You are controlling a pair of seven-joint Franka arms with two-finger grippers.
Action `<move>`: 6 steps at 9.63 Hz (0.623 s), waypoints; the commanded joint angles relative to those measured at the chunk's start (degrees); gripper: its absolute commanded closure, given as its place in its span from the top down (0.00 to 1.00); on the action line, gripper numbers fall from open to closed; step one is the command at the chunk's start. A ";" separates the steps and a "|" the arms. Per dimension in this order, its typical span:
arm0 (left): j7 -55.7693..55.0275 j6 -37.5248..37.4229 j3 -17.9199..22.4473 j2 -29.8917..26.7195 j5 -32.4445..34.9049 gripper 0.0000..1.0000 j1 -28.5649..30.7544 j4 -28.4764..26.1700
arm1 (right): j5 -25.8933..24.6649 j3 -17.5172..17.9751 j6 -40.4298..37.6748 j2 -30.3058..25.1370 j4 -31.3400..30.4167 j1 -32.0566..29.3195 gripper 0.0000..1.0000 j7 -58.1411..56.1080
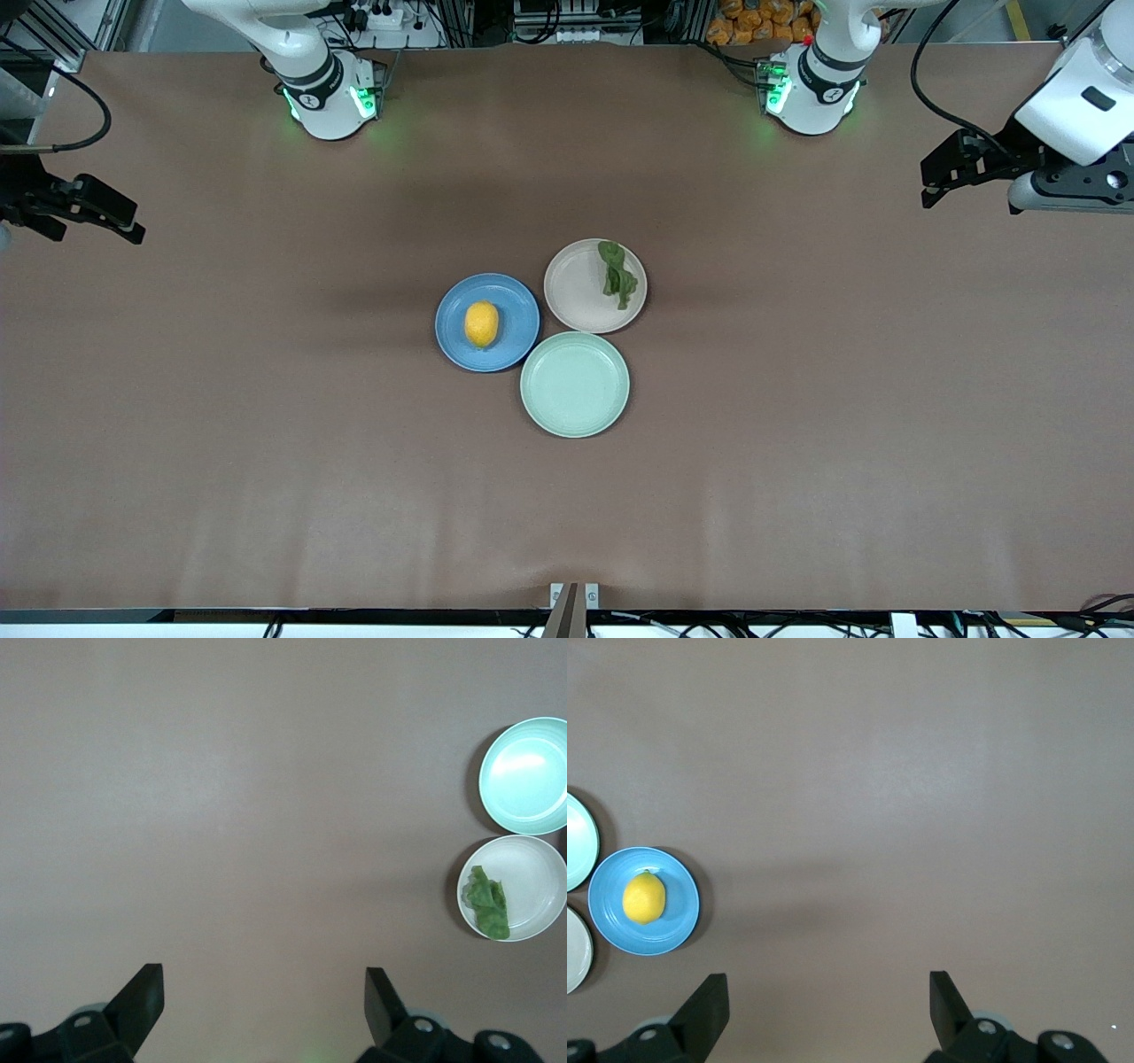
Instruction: Place lemon and lettuce in plates
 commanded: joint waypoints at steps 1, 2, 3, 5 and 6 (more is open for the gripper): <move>1.74 -1.21 -0.10 0.31 -3.17 1.00 2.44 1.21 | -0.24 -0.84 -2.75 1.48 2.51 0.61 1.00 0.09; 2.00 -0.95 -0.10 0.31 -3.18 1.00 2.44 1.21 | -1.03 -0.84 -3.19 1.48 2.77 0.78 1.00 0.09; 2.44 -0.77 -0.10 0.31 -3.18 1.00 2.36 1.12 | -1.13 -0.84 -3.55 1.48 2.86 0.87 1.00 0.09; 2.44 -0.68 -0.37 0.49 -2.65 1.00 2.09 1.03 | -1.48 -0.84 -4.16 1.48 2.86 0.96 1.00 0.09; 2.36 -0.60 -0.54 0.49 -2.56 1.00 1.83 0.95 | -1.48 -1.80 -4.16 1.65 3.12 1.83 1.00 0.09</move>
